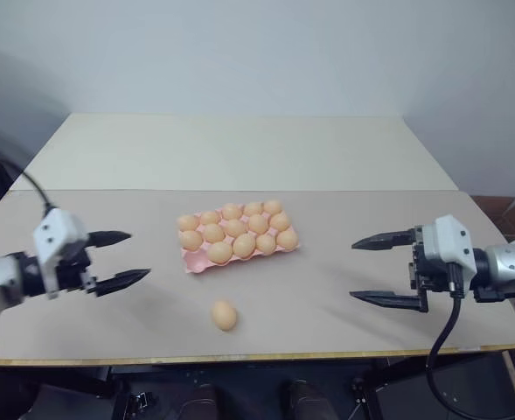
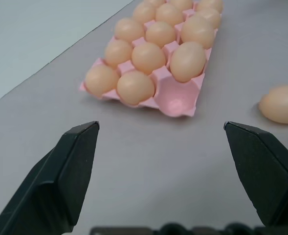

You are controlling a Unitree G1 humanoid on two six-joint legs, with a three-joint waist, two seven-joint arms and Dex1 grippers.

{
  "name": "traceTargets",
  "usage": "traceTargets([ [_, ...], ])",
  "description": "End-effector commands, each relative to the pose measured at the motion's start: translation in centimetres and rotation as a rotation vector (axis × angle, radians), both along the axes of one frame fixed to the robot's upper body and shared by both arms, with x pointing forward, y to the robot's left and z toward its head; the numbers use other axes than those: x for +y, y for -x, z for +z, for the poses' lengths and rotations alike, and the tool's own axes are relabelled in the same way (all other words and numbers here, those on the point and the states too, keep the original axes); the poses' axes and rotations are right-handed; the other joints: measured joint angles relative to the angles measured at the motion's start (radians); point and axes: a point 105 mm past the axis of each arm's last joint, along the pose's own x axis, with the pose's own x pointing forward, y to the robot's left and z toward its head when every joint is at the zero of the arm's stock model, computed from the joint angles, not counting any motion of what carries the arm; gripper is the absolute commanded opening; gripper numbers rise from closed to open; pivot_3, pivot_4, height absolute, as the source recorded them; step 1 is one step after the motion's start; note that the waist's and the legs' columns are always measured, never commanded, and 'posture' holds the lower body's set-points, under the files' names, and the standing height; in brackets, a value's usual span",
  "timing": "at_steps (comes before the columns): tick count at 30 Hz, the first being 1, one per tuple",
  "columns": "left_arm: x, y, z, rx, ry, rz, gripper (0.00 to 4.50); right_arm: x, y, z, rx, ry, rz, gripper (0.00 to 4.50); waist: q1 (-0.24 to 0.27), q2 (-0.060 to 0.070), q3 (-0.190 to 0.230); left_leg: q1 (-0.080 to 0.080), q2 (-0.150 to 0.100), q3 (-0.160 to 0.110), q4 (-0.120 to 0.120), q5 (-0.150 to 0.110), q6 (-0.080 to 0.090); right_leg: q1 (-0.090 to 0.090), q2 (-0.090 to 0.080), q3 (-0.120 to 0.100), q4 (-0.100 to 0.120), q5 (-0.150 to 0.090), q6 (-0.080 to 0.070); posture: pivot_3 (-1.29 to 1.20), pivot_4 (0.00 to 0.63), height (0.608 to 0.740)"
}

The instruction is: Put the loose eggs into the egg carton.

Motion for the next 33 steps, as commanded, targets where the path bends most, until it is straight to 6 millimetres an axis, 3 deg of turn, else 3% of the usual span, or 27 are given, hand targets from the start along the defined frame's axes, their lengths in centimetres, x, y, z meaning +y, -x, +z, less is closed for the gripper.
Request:
traceTargets([
  [1, 0.6, 1.6, 2.2, -0.058, 0.002, 0.029, 4.45, 0.0, 0.2, 0.6, -0.035, -0.006, 0.021, 4.50, 0.003, 0.000, 0.000, 0.000, 0.000, 0.000, 0.000, 0.000, 0.000, 0.000, 0.000, 0.000, 0.000, 0.000, 0.000, 0.00, 0.150, 0.740],
  [7, 0.4, 2.8, 2.3, -0.054, 0.016, 0.060, 4.45, -0.2, 0.0, 0.6, -0.022, -0.009, 0.021, 4.50, 0.010, 0.000, 0.000, 0.000, 0.000, 0.000, 0.000, 0.000, 0.000, 0.000, 0.000, 0.000, 0.000, 0.000, 0.000, 0.00, 0.150, 0.740],
  [19, -0.5, 2.7, 2.7, -0.062, 0.006, 0.044, 4.45, -0.1, -0.1, 0.6, -0.024, -0.009, 0.019, 4.50, 0.010, 0.000, 0.000, 0.000, 0.000, 0.001, 0.000, 0.000, 0.000, 0.000, 0.000, 0.000, 0.000, 0.000, 0.000, 0.00, 0.150, 0.740],
  [23, -2.7, 2.4, 2.3, -0.053, 0.007, -0.056, 4.45, -0.3, -0.2, 0.7, -0.021, 0.002, 0.013, 4.50, 0.013, 0.000, 0.000, 0.000, 0.000, 0.001, 0.000, 0.000, 0.000, 0.000, 0.000, 0.000, 0.000, 0.000, 0.000, 0.00, 0.150, 0.740],
  [28, -7.1, 2.1, 1.0, 0.012, 0.051, -0.260, 4.45, -0.3, 0.0, 1.0, -0.022, 0.011, 0.022, 4.50, 0.013, 0.000, 0.000, 0.000, 0.000, 0.001, 0.000, 0.000, 0.000, 0.000, 0.000, 0.000, 0.000, 0.000, 0.000, 0.00, 0.150, 0.740],
  [33, -10.5, 0.6, -1.5, 0.070, -0.008, -0.424, 4.45, 0.1, 0.1, 0.9, -0.025, 0.007, 0.026, 4.50, 0.012, 0.000, 0.000, 0.000, 0.000, 0.001, 0.000, 0.000, 0.000, 0.001, 0.001, 0.001, 0.000, 0.000, 0.000, 0.00, 0.150, 0.740],
])
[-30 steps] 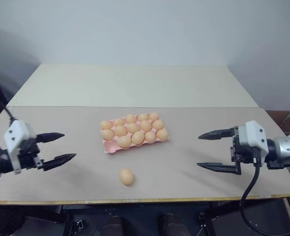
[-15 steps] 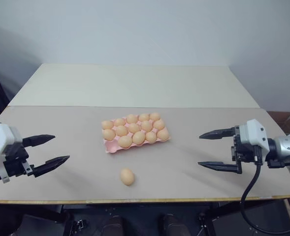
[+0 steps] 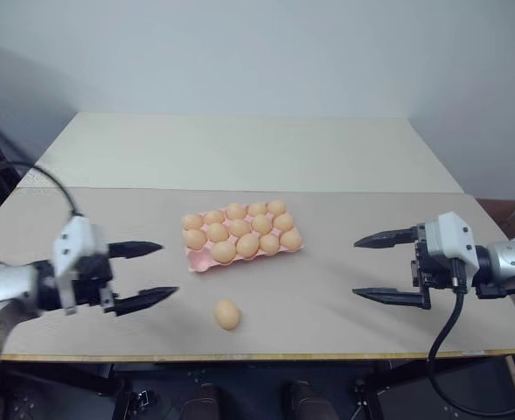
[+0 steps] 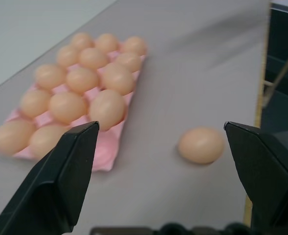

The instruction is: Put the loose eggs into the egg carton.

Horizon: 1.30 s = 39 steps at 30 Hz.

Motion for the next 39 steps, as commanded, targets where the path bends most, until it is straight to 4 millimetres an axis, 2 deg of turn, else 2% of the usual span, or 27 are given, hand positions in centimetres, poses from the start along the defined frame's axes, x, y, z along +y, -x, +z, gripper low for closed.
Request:
traceTargets([
  [1, -1.8, -0.7, -1.9, 0.004, -0.081, -0.109, 4.45, 0.5, 0.3, 0.9, -0.037, 0.002, 0.019, 4.50, -0.001, 0.000, 0.000, 0.000, 0.000, 0.000, 0.000, 0.000, 0.000, 0.000, 0.000, 0.000, 0.000, 0.000, 0.000, 0.00, 0.150, 0.740],
  [5, -4.1, -1.9, -5.0, 0.004, -0.174, -0.208, 4.45, 0.5, 0.5, 1.0, -0.044, -0.001, 0.010, 4.50, -0.001, 0.000, 0.000, 0.000, 0.000, 0.000, 0.000, 0.000, 0.000, 0.000, 0.001, 0.001, 0.000, 0.000, 0.000, 0.00, 0.150, 0.740],
  [9, -5.8, -2.1, -6.4, 0.038, -0.167, -0.283, 4.45, 0.3, 0.8, 1.0, -0.045, -0.001, -0.009, 4.50, 0.000, 0.000, 0.000, -0.001, 0.000, 0.000, 0.000, 0.000, 0.000, 0.000, 0.001, 0.001, 0.000, 0.003, 0.005, 0.00, 0.150, 0.740],
  [17, -6.2, -2.2, -8.6, 0.047, -0.274, -0.334, 4.45, 0.0, 1.3, 1.1, -0.047, 0.001, -0.032, 4.50, -0.002, 0.000, 0.000, 0.000, 0.000, -0.001, 0.000, 0.000, 0.000, 0.000, 0.001, 0.001, 0.000, 0.003, 0.005, 0.00, 0.150, 0.740],
  [20, -6.5, -2.7, -8.8, 0.036, -0.268, -0.305, 3.86, -0.1, 1.3, 1.2, -0.050, 0.000, -0.038, 4.50, -0.001, 0.000, 0.000, -0.001, 0.000, -0.001, 0.000, 0.000, 0.000, 0.000, 0.001, 0.001, 0.000, 0.003, 0.005, 0.00, 0.150, 0.740],
  [25, -6.6, -3.0, -7.9, 0.012, -0.224, -0.297, 2.46, -0.3, 1.2, 1.3, -0.051, -0.001, -0.044, 4.50, -0.001, 0.000, 0.000, -0.001, 0.000, -0.001, 0.000, 0.000, 0.000, 0.000, 0.001, 0.001, 0.000, 0.003, 0.005, 0.00, 0.150, 0.740],
  [28, -6.4, -2.8, -6.0, 0.000, -0.138, -0.299, 2.46, -0.4, 1.1, 1.2, -0.051, -0.002, -0.043, 4.50, -0.003, 0.000, 0.000, -0.001, 0.000, -0.001, 0.000, 0.000, 0.000, 0.000, 0.001, 0.001, 0.000, 0.003, 0.005, 0.00, 0.150, 0.740],
  [30, -5.9, -3.0, -3.8, -0.004, -0.045, -0.284, 2.46, -0.4, 1.0, 1.2, -0.051, -0.002, -0.041, 4.50, -0.002, 0.000, 0.000, 0.000, 0.000, -0.001, 0.000, 0.000, 0.000, 0.000, 0.001, 0.001, 0.000, 0.003, 0.005, 0.00, 0.150, 0.740],
  [32, -4.9, -3.8, -1.8, -0.027, 0.026, -0.219, 2.46, -0.3, 0.9, 1.1, -0.051, -0.003, -0.037, 4.50, -0.002, 0.000, 0.000, 0.000, 0.000, -0.001, 0.000, 0.000, 0.000, 0.000, 0.001, 0.001, 0.000, 0.003, 0.006, 0.00, 0.150, 0.740],
  [34, -3.5, -4.8, -0.6, -0.065, 0.039, -0.130, 2.46, -0.3, 0.8, 1.1, -0.051, -0.003, -0.035, 4.50, -0.001, 0.000, 0.000, 0.000, 0.000, -0.002, 0.001, 0.000, 0.000, 0.000, 0.001, 0.001, 0.000, 0.003, 0.006, 0.00, 0.150, 0.740],
  [36, -2.0, -5.9, -0.4, -0.100, -0.009, -0.035, 2.46, -0.2, 0.7, 1.0, -0.050, -0.004, -0.029, 4.50, -0.003, 0.000, 0.000, 0.000, 0.000, -0.002, 0.001, 0.000, 0.000, 0.000, 0.001, 0.001, 0.000, 0.004, 0.006, 0.00, 0.150, 0.740],
  [39, -0.3, -7.0, -1.2, -0.121, -0.104, 0.050, 2.46, -0.1, 0.7, 1.0, -0.052, -0.005, -0.024, 4.50, -0.003, 0.000, 0.000, 0.000, 0.000, -0.001, 0.000, 0.000, 0.000, 0.001, 0.001, 0.001, 0.000, 0.004, 0.006, 0.00, 0.150, 0.740],
])
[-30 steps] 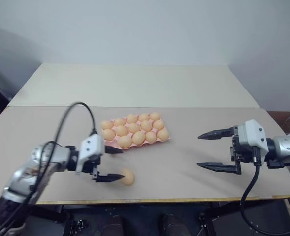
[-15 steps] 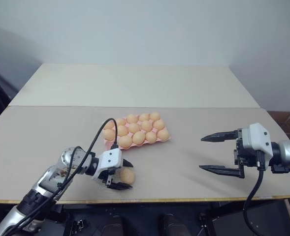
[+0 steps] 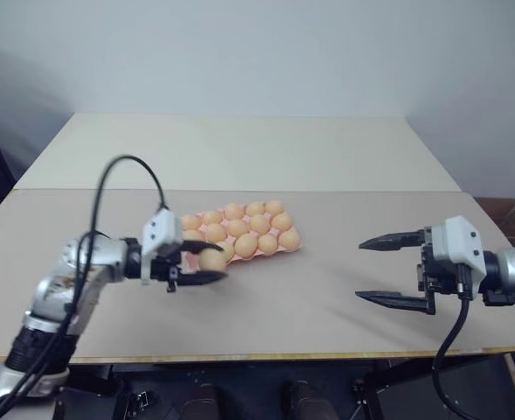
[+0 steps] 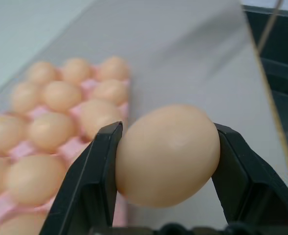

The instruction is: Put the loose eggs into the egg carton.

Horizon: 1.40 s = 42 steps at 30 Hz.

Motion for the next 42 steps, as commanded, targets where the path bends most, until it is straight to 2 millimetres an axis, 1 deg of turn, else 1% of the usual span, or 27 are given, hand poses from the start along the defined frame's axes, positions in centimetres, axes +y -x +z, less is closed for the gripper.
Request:
traceTargets([
  [1, 1.7, -1.1, -0.4, -0.040, -0.078, 0.085, 2.46, 0.4, 0.1, 0.9, -0.050, 0.000, 0.026, 4.50, 0.001, 0.000, 0.000, 0.000, 0.000, 0.000, 0.000, 0.000, 0.000, 0.000, 0.000, 0.000, 0.000, 0.000, 0.000, 0.00, 0.150, 0.740],
  [3, 1.9, -1.5, -0.7, -0.044, -0.085, 0.109, 2.46, 0.4, 0.1, 1.0, -0.051, -0.001, 0.027, 4.50, 0.002, 0.000, 0.000, 0.000, 0.000, 0.000, 0.000, 0.000, 0.000, 0.000, 0.000, 0.000, 0.000, 0.000, 0.000, 0.00, 0.150, 0.740],
  [8, 1.6, -3.0, -1.8, -0.082, -0.090, 0.182, 2.46, 0.4, 0.3, 1.0, -0.052, -0.002, 0.025, 4.50, 0.006, 0.000, 0.000, -0.001, 0.000, 0.000, 0.000, 0.000, 0.000, 0.000, 0.000, -0.001, 0.000, 0.000, 0.000, 0.00, 0.150, 0.740],
  [11, 1.3, -3.3, -2.1, -0.064, -0.090, 0.176, 2.46, 0.4, 0.3, 1.0, -0.053, -0.002, 0.022, 4.50, 0.004, 0.000, 0.000, -0.001, 0.000, 0.000, 0.000, 0.000, 0.000, 0.000, 0.000, -0.001, 0.000, 0.000, 0.000, 0.00, 0.150, 0.740],
  [14, 1.0, -3.3, -2.2, -0.055, -0.088, 0.167, 3.31, 0.3, 0.4, 1.1, -0.055, 0.000, 0.018, 4.50, 0.002, 0.000, 0.000, -0.001, 0.000, 0.000, 0.000, 0.000, 0.000, 0.000, 0.000, -0.001, 0.000, 0.000, 0.000, 0.00, 0.150, 0.740],
  [17, 1.2, -3.4, -1.9, -0.089, -0.094, 0.181, 4.27, 0.2, 0.4, 1.2, -0.057, 0.000, 0.016, 4.50, 0.000, 0.000, 0.000, -0.001, 0.000, 0.000, 0.000, 0.000, 0.000, 0.000, 0.000, 0.000, 0.000, 0.000, 0.000, 0.00, 0.150, 0.740],
  [18, 1.4, -3.3, -1.6, -0.094, -0.089, 0.184, 4.44, 0.2, 0.4, 1.2, -0.057, 0.000, 0.015, 4.50, 0.001, 0.000, 0.000, -0.001, 0.000, 0.000, 0.000, 0.000, 0.000, 0.000, 0.000, 0.000, 0.000, 0.000, 0.000, 0.00, 0.150, 0.740],
  [21, 2.0, -2.9, -0.7, -0.109, -0.078, 0.193, 4.44, 0.2, 0.4, 1.2, -0.057, -0.001, 0.017, 4.50, 0.001, 0.000, 0.000, -0.001, 0.000, 0.000, 0.000, 0.000, 0.000, 0.000, 0.000, 0.000, 0.000, 0.000, 0.000, 0.00, 0.150, 0.740],
  [22, 2.4, -2.6, -0.2, -0.111, -0.066, 0.200, 4.44, 0.3, 0.4, 1.2, -0.056, -0.002, 0.018, 4.50, 0.000, 0.000, 0.000, -0.001, 0.000, 0.000, 0.000, 0.000, 0.000, 0.000, 0.000, 0.000, 0.000, 0.000, 0.000, 0.00, 0.150, 0.740],
  [23, 3.4, -2.0, 0.5, -0.112, -0.051, 0.223, 4.44, 0.3, 0.3, 1.2, -0.055, -0.004, 0.021, 4.50, -0.002, 0.000, 0.000, -0.001, 0.000, 0.000, 0.000, 0.000, 0.000, 0.000, 0.000, 0.000, 0.000, 0.000, 0.000, 0.00, 0.150, 0.740],
  [27, 6.1, -0.2, 2.3, -0.123, -0.022, 0.286, 4.44, 0.4, 0.1, 1.1, -0.053, -0.008, 0.026, 4.50, -0.011, 0.000, 0.000, -0.001, 0.001, 0.000, 0.000, 0.000, 0.000, -0.001, 0.000, 0.000, 0.000, 0.000, 0.000, 0.00, 0.150, 0.740],
  [29, 7.5, 1.2, 3.3, -0.131, -0.008, 0.306, 4.44, 0.4, -0.1, 1.0, -0.050, -0.011, 0.029, 4.50, -0.012, 0.000, 0.000, 0.000, 0.001, 0.000, 0.000, 0.000, 0.000, 0.000, 0.000, -0.001, 0.001, 0.000, 0.000, 0.00, 0.150, 0.740],
  [31, 8.4, 2.5, 3.7, -0.124, -0.009, 0.320, 4.44, 0.5, -0.3, 0.9, -0.045, -0.021, 0.030, 4.50, -0.013, 0.000, 0.000, 0.000, 0.001, 0.000, 0.000, 0.000, 0.000, -0.001, -0.001, -0.001, 0.001, -0.002, -0.003, 0.00, 0.150, 0.740],
  [33, 9.2, 4.3, 3.7, -0.099, -0.012, 0.348, 4.44, 0.6, -0.6, 0.7, -0.039, -0.032, 0.025, 4.50, -0.013, 0.000, 0.000, 0.000, 0.001, 0.000, 0.000, 0.000, 0.000, -0.001, -0.001, -0.001, 0.000, -0.003, -0.006, 0.00, 0.150, 0.740],
  [37, 10.2, 7.4, 3.4, -0.053, -0.003, 0.413, 4.44, 0.6, -0.9, 0.5, -0.025, -0.064, 0.003, 4.50, -0.015, 0.000, 0.000, -0.001, 0.000, 0.001, 0.000, 0.000, 0.000, -0.001, -0.002, -0.001, 0.000, -0.004, -0.006, 0.00, 0.150, 0.740],
  [42, 9.9, 9.5, 3.1, -0.043, 0.048, 0.486, 4.44, 0.4, -1.1, 1.0, -0.012, -0.086, -0.006, 4.50, -0.008, 0.000, 0.000, 0.001, 0.001, 0.001, 0.000, 0.000, 0.000, 0.000, -0.002, -0.001, 0.000, -0.004, -0.006, 0.00, 0.150, 0.740],
])
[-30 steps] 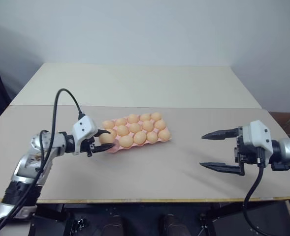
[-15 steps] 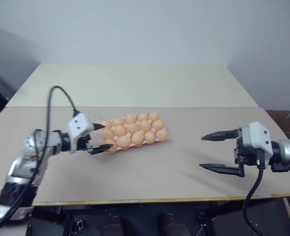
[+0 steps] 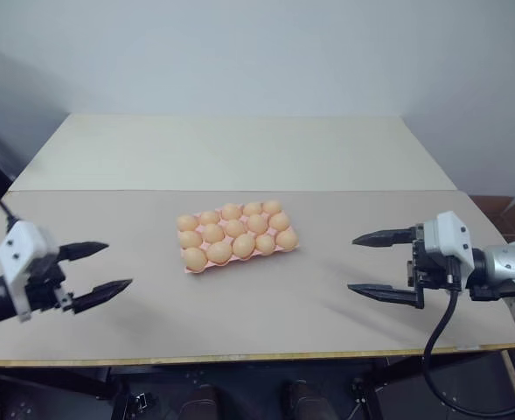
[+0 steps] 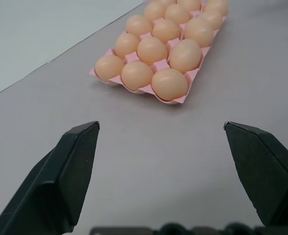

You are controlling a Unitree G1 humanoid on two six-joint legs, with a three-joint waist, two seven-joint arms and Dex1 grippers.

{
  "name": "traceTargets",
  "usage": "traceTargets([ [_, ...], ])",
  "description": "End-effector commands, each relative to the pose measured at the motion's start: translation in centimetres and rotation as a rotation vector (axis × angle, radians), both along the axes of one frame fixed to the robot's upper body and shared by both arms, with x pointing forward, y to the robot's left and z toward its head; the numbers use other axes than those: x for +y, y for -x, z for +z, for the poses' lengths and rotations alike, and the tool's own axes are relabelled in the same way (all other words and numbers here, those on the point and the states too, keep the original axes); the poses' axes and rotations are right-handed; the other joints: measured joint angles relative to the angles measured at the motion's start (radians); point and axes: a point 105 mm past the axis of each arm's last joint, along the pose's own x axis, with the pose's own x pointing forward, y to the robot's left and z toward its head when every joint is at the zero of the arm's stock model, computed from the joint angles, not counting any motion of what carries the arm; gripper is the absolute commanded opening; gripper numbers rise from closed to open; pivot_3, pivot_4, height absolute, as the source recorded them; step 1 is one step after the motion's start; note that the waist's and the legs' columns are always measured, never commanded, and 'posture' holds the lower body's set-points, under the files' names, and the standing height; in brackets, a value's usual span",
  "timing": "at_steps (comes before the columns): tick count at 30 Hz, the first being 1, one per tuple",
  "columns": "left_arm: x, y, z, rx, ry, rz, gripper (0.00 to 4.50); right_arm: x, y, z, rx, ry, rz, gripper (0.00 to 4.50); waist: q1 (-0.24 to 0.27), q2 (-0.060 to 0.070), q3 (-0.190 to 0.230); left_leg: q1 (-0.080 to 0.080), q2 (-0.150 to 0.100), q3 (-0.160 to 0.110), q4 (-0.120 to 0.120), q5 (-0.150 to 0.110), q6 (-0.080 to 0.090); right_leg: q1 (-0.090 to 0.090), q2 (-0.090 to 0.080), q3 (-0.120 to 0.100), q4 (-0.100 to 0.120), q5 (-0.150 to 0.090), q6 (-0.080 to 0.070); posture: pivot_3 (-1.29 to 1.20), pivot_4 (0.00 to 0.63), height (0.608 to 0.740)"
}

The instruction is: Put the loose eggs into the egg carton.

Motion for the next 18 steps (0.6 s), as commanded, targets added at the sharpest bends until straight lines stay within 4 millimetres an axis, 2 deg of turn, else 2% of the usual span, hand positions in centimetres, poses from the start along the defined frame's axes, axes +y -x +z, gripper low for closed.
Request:
traceTargets([
  [1, -0.81, 1.01, 0.87, -0.040, 0.006, 0.013, 4.44, -0.23, -0.08, 1.08, -0.016, -0.017, 0.000, 4.50, 0.003, 0.000, 0.000, 0.001, 0.000, 0.000, 0.000, 0.000, 0.000, 0.001, 0.000, 0.000, 0.000, 0.000, 0.000, 0.00, 0.150, 0.740],
  [6, -1.12, 1.44, 0.82, -0.035, 0.014, 0.024, 4.44, -0.34, -0.23, 1.30, -0.012, -0.014, 0.004, 4.50, 0.006, 0.000, 0.000, 0.001, 0.000, 0.000, 0.000, 0.000, 0.000, 0.001, 0.000, 0.000, 0.000, 0.000, 0.000, 0.00, 0.150, 0.740],
  [18, -1.07, 0.81, 1.52, -0.035, 0.036, 0.016, 4.44, -0.19, -0.44, 1.33, -0.019, -0.008, 0.004, 4.50, 0.009, 0.000, 0.000, 0.001, 0.000, 0.001, 0.000, 0.000, 0.000, 0.000, 0.001, 0.001, 0.000, 0.000, 0.000, 0.00, 0.150, 0.740],
])
